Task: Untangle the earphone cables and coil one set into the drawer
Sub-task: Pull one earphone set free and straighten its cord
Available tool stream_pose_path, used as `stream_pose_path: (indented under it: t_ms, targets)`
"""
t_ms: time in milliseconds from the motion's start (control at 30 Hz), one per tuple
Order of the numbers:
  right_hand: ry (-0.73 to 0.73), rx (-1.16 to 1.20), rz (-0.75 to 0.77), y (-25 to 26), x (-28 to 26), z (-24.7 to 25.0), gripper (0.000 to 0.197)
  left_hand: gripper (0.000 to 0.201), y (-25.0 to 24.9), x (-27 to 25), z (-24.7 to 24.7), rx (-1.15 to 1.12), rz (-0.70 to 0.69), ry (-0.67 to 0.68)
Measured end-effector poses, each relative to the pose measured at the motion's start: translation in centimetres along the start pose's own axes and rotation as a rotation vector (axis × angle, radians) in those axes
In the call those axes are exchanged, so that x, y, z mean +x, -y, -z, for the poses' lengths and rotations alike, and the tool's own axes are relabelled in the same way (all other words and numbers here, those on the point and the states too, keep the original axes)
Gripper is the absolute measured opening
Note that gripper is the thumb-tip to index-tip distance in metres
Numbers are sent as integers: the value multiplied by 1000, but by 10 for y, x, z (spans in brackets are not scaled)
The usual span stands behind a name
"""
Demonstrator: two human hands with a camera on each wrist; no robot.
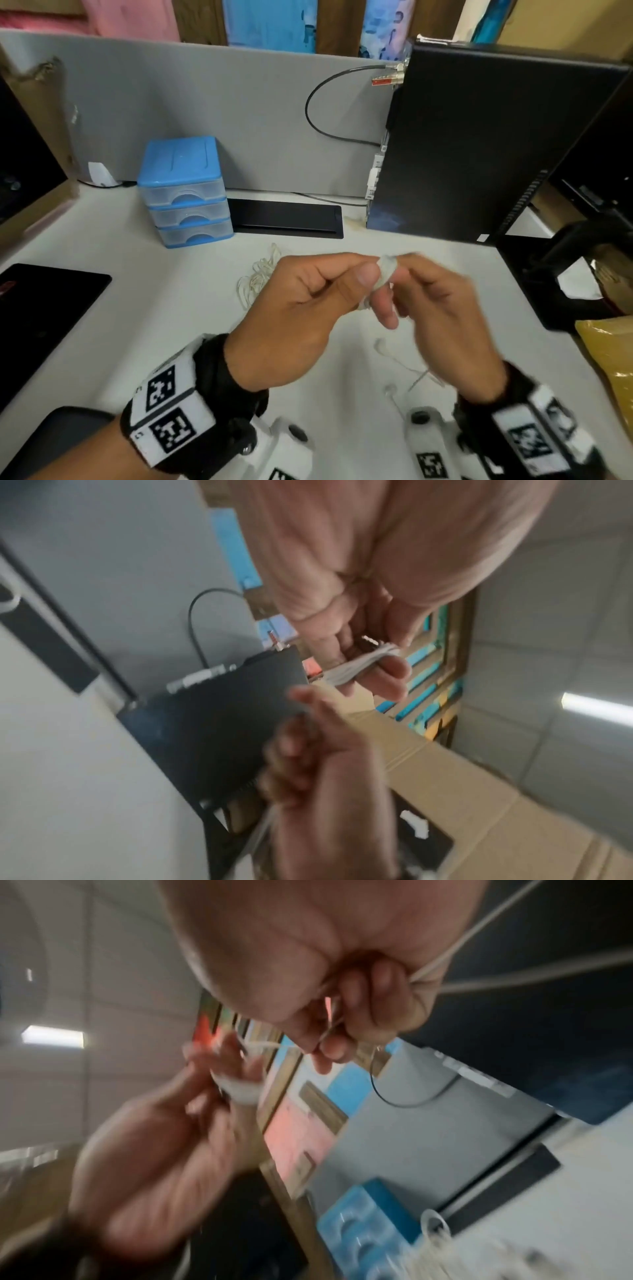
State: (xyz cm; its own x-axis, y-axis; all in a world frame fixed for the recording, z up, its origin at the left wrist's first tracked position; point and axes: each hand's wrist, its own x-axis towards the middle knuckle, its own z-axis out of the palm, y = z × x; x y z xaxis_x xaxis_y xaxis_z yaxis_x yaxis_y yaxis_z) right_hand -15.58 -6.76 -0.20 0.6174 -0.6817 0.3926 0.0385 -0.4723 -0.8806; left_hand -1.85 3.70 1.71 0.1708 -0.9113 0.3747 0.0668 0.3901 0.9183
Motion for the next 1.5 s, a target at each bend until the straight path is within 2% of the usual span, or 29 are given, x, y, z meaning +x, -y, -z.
stream_pose_path:
  t_ms: [67, 133, 167, 200, 267, 367, 433, 500, 600, 667, 733, 800, 833, 900, 967, 1000, 1100, 1200, 1267, 1367, 1433, 1500]
  targets:
    - [240, 7, -98, -5, -13, -16, 22, 28, 2, 3, 2, -32, -24, -128]
    - [471, -55, -72, 2, -27, -26, 22, 28, 12, 7, 14, 202, -78, -247]
    - [513, -71, -22, 10, -31, -26, 24, 28, 17, 9, 19, 333, -95, -264]
    - [491, -55, 19, 19, -31, -23, 24, 29, 21, 10, 23, 440, -104, -251]
    - [317, 26, 96, 33, -23, -13, 24, 29, 28, 8, 23, 504, -75, -171]
    - [54, 91, 130, 26, -3, 11, 22, 36, 30, 3, 13, 382, 1, -54]
    - [-15, 97, 56, 9, 8, 18, 22, 41, 22, 0, 6, 210, 53, -3]
    - [54, 106, -20, -5, 7, 11, 24, 32, 12, 0, 0, 14, 71, 7]
    - [307, 72, -130, -9, -13, -17, 23, 21, 4, 4, 4, -103, 20, -139]
    - [478, -31, -105, 3, -26, -27, 22, 26, 7, 8, 15, 50, -60, -248]
    - [531, -58, -30, 23, -30, -22, 23, 32, 12, 10, 22, 320, -130, -270]
    - [449, -2, 23, 44, -27, -8, 21, 30, 14, 8, 20, 508, -169, -231]
    - [379, 13, 63, 52, -24, -1, 21, 29, 13, 5, 16, 532, -175, -193]
    - [230, 0, 150, 55, -17, 13, 21, 33, 7, 0, 8, 478, -147, -95]
    - [90, -50, 206, 47, -8, 19, 19, 39, 1, -3, 3, 334, -56, -21]
    - [33, -77, 206, 39, -4, 18, 18, 36, -3, -4, 1, 248, -16, -9]
    - [-16, -72, 109, 16, -2, 6, 18, 22, -13, -1, -2, -55, 46, -92]
    - [-22, -32, 30, 6, -12, -17, 19, 27, -10, 5, 1, -302, 100, -222]
    - [4, -27, -28, 7, -22, -31, 17, 27, -4, 7, 3, -312, 127, -285]
    - [25, 21, -100, 15, -33, -43, 8, 25, 4, 4, -4, -158, 163, -359]
    - [-49, 102, -120, 24, -37, -46, 6, 24, 8, 2, -10, -97, 149, -384]
    - [-146, 129, -71, 31, -38, -46, 12, 20, 7, 1, -16, -165, 200, -380]
